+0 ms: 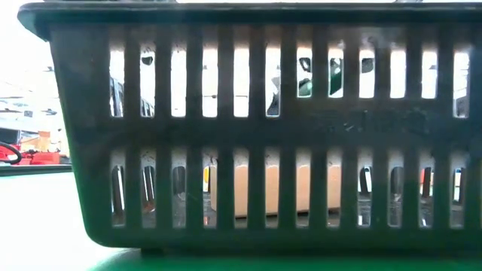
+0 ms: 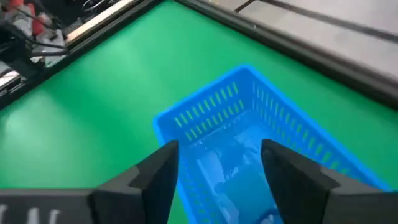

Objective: Sort & place blocks by color
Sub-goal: Put the green block into the green bin

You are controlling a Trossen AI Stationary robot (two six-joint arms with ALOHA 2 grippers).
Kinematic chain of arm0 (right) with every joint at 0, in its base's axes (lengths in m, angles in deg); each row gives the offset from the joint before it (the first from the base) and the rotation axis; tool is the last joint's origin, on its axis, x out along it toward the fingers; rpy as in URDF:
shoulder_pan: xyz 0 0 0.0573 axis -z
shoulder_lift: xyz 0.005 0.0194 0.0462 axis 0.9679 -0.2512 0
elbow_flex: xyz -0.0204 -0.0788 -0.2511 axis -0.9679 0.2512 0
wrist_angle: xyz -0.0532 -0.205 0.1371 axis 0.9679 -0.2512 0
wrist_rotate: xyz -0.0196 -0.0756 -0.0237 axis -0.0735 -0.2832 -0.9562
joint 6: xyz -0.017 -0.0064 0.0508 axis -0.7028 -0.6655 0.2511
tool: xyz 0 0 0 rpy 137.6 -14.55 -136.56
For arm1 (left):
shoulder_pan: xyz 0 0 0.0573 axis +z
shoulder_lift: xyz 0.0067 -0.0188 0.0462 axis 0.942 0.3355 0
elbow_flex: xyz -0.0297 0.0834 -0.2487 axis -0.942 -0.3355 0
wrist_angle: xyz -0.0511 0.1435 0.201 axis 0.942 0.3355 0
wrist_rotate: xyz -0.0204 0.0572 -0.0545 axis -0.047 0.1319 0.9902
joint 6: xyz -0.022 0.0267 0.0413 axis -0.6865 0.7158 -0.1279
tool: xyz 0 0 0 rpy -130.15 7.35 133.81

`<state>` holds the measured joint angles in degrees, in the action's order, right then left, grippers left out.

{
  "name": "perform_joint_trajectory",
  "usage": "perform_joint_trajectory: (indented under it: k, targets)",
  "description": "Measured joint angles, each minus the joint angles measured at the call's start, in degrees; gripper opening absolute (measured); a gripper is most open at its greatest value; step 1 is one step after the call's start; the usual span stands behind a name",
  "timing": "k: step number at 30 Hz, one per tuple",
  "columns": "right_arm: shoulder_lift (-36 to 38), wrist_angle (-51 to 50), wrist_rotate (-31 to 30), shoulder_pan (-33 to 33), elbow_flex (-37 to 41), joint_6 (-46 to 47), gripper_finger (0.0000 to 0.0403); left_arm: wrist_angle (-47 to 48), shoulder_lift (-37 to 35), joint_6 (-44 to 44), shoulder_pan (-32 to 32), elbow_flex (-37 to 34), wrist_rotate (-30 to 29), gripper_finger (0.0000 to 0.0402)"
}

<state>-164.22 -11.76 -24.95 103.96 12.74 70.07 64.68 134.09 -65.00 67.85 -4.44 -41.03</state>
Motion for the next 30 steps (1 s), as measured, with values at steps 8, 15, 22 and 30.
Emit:
perform_joint_trajectory:
  k: [8,15,22,30]
  targets:
    - [12.28,-16.29,-12.43,0.37,0.15,-6.86,0.0228,1.70,0.02,-0.25,-0.24,0.02,0.60,0.0253]
    - [13.54,-19.68,-22.25,0.93,6.32,-7.46,0.0228,1.66,0.02,0.61,-0.22,0.01,0.63,0.0253]
    - [10.65,-18.21,-20.80,6.60,10.64,-5.72,0.0229,1.62,0.02,0.76,-0.22,0.02,0.63,0.0253]
    - [4.44,-15.16,-13.20,12.21,10.86,-4.40,0.0228,1.57,0.02,0.64,-0.22,0.01,0.66,0.0253]
